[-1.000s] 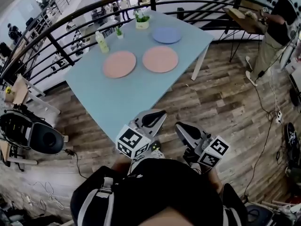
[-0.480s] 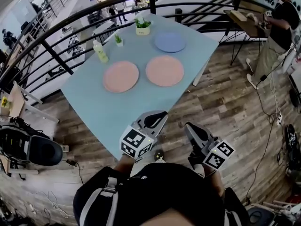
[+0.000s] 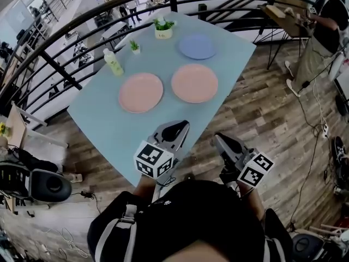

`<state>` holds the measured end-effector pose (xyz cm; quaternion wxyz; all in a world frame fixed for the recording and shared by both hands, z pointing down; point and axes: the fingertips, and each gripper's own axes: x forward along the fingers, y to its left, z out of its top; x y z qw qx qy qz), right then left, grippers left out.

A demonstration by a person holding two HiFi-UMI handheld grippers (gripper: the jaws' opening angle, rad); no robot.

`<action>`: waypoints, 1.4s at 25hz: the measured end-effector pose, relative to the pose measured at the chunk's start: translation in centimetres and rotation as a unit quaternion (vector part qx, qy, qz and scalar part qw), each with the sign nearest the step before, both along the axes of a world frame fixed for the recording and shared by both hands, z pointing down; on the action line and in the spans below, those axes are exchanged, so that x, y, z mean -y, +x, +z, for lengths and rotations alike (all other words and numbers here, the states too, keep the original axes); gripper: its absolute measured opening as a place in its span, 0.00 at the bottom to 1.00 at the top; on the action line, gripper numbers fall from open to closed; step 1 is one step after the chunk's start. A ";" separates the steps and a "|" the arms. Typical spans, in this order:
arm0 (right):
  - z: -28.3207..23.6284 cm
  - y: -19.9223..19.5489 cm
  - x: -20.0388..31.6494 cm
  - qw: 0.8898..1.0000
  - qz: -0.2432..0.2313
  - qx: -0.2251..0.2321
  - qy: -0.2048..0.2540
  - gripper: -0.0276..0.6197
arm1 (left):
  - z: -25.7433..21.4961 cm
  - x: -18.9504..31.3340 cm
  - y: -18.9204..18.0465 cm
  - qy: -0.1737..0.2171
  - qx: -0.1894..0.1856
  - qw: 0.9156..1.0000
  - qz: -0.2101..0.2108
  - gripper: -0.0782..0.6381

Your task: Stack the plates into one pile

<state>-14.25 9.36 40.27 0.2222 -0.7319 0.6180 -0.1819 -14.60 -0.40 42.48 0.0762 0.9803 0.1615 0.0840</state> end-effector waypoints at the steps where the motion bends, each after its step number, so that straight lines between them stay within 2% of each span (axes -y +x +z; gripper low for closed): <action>1: -0.2 0.5 0.4 1.000 -0.003 0.002 -0.001 0.04 | 0.0 0.5 0.4 -0.009 0.004 1.000 -0.006 0.14; 4: -0.1 1.6 1.3 1.000 -0.006 0.004 -0.002 0.04 | 1.0 1.7 1.1 -0.031 0.019 0.999 -0.025 0.14; 6: 0.6 2.2 1.8 1.000 -0.009 0.009 -0.002 0.04 | 2.1 2.3 1.3 -0.032 0.031 0.999 -0.032 0.14; 11: 1.9 5.5 3.9 0.998 -0.058 0.011 -0.004 0.04 | 2.7 3.9 2.4 -0.024 0.036 0.996 -0.077 0.14; 16: 1.2 10.0 6.9 0.992 -0.125 0.013 0.014 0.04 | 3.2 6.7 4.8 -0.040 0.051 0.986 -0.156 0.14; 22: 0.9 14.5 8.6 0.983 -0.182 0.022 0.022 0.05 | 3.1 8.0 7.5 -0.049 0.053 0.973 -0.220 0.14; 29: -0.3 20.3 8.7 0.977 -0.208 0.030 0.031 0.05 | 2.5 8.2 11.8 -0.036 0.075 0.964 -0.254 0.14; 35: 0.0 26.5 8.7 0.975 -0.218 0.029 0.026 0.06 | 1.5 8.4 16.9 -0.016 0.071 0.958 -0.277 0.14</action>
